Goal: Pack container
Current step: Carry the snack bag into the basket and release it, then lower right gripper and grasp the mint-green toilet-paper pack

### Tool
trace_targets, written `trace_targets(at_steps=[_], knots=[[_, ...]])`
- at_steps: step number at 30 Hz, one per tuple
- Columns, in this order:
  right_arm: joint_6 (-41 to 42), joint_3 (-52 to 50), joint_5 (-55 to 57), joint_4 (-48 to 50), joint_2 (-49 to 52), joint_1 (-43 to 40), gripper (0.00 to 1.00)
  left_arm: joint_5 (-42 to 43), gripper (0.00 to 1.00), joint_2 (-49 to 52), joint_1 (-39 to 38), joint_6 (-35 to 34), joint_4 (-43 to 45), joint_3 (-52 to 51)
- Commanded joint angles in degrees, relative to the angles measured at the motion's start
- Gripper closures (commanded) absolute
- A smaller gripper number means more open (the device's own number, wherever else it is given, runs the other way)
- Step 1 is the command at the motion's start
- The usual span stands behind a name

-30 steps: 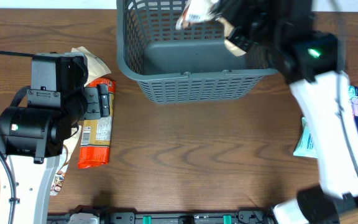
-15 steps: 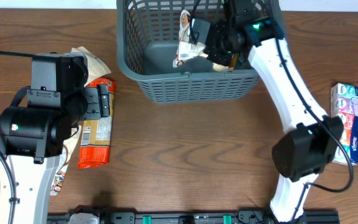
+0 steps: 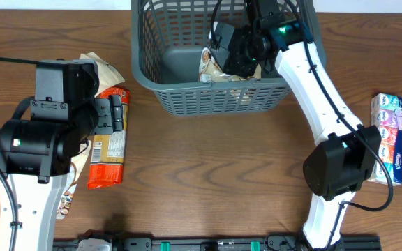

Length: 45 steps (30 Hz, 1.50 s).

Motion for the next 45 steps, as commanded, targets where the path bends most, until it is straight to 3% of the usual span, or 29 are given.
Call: trace_targets(at_steps=[1, 4, 13, 17, 22, 29, 34, 42, 45], knots=[[7.0, 1.1, -1.0, -0.1, -1.0, 0.4, 0.37, 0.0, 0.16, 0.0, 0.2, 0.7, -0.2, -0.1], [8.2, 2.0, -0.8, 0.1, -3.3, 0.4, 0.45, 0.0, 0.16, 0.0, 0.2, 0.7, -0.2, -0.1], [31.7, 14.9, 12.6, -1.4, -15.5, -5.0, 0.37, 0.0, 0.16, 0.0, 0.2, 0.7, -0.2, -0.1], [43.8, 17.6, 24.0, -12.8, -20.5, -13.4, 0.37, 0.0, 0.16, 0.0, 0.2, 0.7, -0.1, -0.1], [50.6, 17.6, 23.7, -27.5, -23.5, -26.5, 0.42, 0.0, 0.16, 0.0, 0.2, 0.7, -0.1, -0.1], [50.8, 16.3, 19.3, -36.4, -27.3, -37.1, 0.39, 0.0, 0.16, 0.0, 0.2, 0.7, -0.1, -0.1], [51.6, 7.0, 18.6, -36.0, -33.7, -37.0, 0.39, 0.0, 0.16, 0.0, 0.2, 0.7, -0.1, -0.1], [52.6, -25.4, 17.2, -25.2, -50.3, -36.9, 0.35, 0.0, 0.16, 0.0, 0.2, 0.7, 0.7, -0.1], [52.5, -38.7, 17.2, -15.2, -53.8, -36.9, 0.2, 0.0, 0.16, 0.0, 0.2, 0.7, 0.7, -0.1]])
